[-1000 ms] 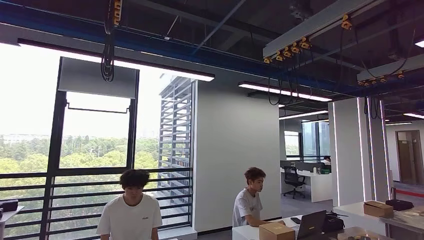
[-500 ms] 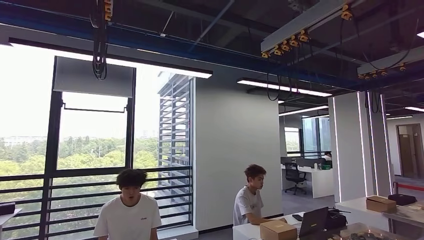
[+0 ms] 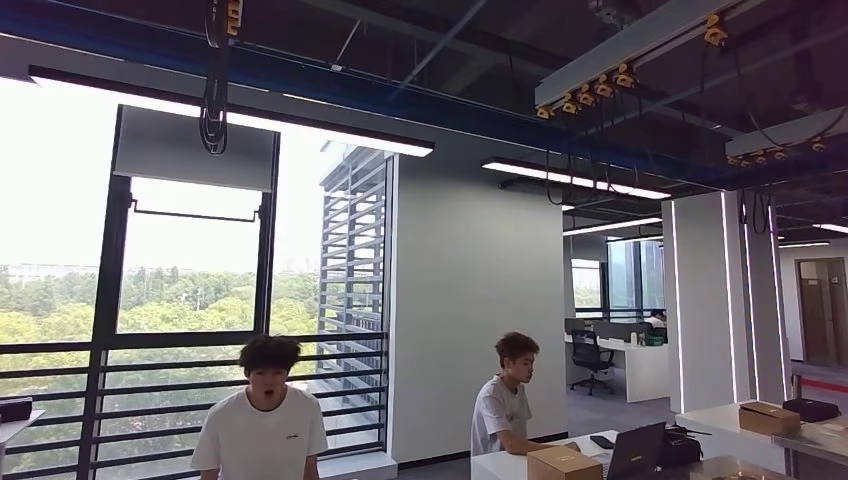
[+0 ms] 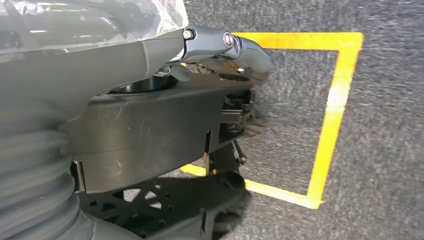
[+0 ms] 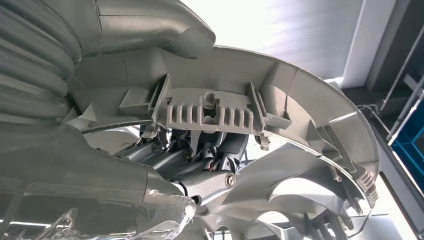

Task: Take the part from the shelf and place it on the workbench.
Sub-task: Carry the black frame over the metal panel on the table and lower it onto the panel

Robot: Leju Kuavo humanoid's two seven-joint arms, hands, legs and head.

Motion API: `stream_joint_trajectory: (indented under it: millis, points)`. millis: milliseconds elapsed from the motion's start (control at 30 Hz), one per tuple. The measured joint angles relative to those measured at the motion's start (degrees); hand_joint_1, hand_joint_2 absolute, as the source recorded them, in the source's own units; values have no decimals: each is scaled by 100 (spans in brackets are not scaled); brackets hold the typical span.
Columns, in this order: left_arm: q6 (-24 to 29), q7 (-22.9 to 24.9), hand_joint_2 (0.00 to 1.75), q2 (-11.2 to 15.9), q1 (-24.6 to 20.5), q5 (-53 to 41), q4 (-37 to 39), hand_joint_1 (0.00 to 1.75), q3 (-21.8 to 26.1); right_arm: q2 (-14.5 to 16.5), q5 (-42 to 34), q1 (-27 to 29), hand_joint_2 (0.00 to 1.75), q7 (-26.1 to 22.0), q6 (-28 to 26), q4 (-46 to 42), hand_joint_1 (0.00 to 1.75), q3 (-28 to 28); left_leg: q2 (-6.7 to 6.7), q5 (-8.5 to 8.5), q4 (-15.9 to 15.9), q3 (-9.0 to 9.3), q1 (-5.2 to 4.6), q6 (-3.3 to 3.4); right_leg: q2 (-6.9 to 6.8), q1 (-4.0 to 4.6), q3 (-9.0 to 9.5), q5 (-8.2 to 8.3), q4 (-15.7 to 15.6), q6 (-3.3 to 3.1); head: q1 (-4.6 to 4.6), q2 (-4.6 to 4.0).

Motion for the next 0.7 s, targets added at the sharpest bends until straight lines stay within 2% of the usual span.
stream_joint_trajectory:
  millis: [33, 133, 200, 233, 300, 333, 367, 400, 467, 500, 533, 600, 667, 700]
  points:
    - [0, 3, 175, 1, -1, 0, 1, 0, 0, 0, 0, -1, 175, -1, -1, 0, 175, 2, 3, -25, 5, -1, -11, -32, 1, 8, 68, 21, -162, -28, 9, 0]
    - [2, 6, 175, 6, -9, -1, 3, 0, 0, 3, 0, 5, 175, -2, -14, -2, 175, -3, 10, -68, -5, 8, -14, -120, 16, 7, 111, -49, -241, -138, 11, 0]
    - [3, 2, 175, 9, -12, -2, 4, 0, -2, 8, 0, 1, 175, -3, -18, -2, 175, -3, 12, -226, 222, -58, -4, -183, 8, -16, 168, -70, -272, -209, 27, 0]
    - [3, 0, 175, 9, -11, -2, 4, 0, -2, 10, 0, -2, 175, -3, -17, -2, 175, -2, 12, -369, 500, -182, 6, -210, 1, -21, 198, -85, -282, -238, 37, 0]
    - [3, -1, 175, 8, -10, 1, 4, 0, -3, 11, 0, -1, 175, -3, -17, -1, 175, -1, 13, -660, 1274, -601, 24, -243, -8, -14, 239, -124, -283, -272, 60, 0]
    - [2, -2, 175, 8, -10, 1, 4, 0, -3, 11, 0, 1, 175, -2, -17, -1, 175, 1, 13, -700, 1541, -772, 29, -247, -6, -9, 260, -144, -283, -277, 63, 0]
    - [2, -3, 175, 8, -10, 2, 4, 0, -3, 11, 0, 3, 175, -2, -17, -1, 175, 3, 12, -625, 1622, -862, 30, -241, 0, -4, 288, -166, -282, -277, 69, 0]
    - [1, -4, 175, 8, -10, 2, 4, 0, -3, 11, 0, 3, 175, -2, -17, -1, 175, 4, 12, -431, 1460, -836, 29, -221, 9, 2, 326, -191, -282, -274, 72, 0]
    - [2, -7, 175, 11, -9, 2, 5, 0, -2, 11, 0, 1, 175, -3, -15, -1, 175, 7, 10, 55, 760, -581, 12, -142, 23, 15, 420, -248, -286, -256, 78, 0]
    - [2, -12, 175, 13, -8, 2, 7, 0, -2, 11, 0, -3, 175, -3, -11, -1, 175, 9, 9, 208, 444, -455, -5, -98, 29, 22, 452, -274, -288, -238, 80, 0]
    - [3, -15, 175, 14, -7, 3, 8, 0, -2, 11, 1, -8, 175, -3, -7, -1, 175, 9, 9, 261, 236, -371, -25, -60, 31, 24, 465, -290, -290, -212, 80, 1]
    - [7, -23, 175, 14, -4, 5, 9, 0, -2, 11, 1, -14, 175, -3, -3, -2, 175, 11, 8, 221, 109, -331, -58, -18, 28, 17, 461, -300, -308, -147, 74, 1]
    - [11, -31, 175, 10, -1, 6, 8, 0, -3, 11, 0, -18, 175, -1, -4, -1, 175, 14, 7, 225, 14, -269, -32, 16, 15, 9, 459, -338, -293, -78, 64, 0]
    - [12, -36, 175, 8, 1, 5, 8, 0, -4, 11, 0, -23, 175, -1, -3, 0, 175, 16, 7, 236, -32, -231, -12, 37, 12, 9, 409, -409, -179, -49, 56, 0]
